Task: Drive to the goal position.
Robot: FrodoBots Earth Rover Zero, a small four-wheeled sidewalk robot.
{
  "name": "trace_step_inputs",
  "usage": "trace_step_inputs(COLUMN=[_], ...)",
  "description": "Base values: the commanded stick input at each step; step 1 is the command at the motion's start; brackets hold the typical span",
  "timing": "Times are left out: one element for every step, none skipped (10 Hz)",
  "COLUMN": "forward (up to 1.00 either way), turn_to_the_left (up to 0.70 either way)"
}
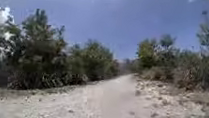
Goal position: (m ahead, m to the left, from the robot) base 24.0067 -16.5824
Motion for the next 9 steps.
trace_step_inputs(forward=[0.85,0.85,0.85,0.85,0.85,0.85,0.85,0.85,0.85], turn_to_the_left=[0.00,0.00,0.00,0.00,0.00,0.00,0.00,0.00,0.00])
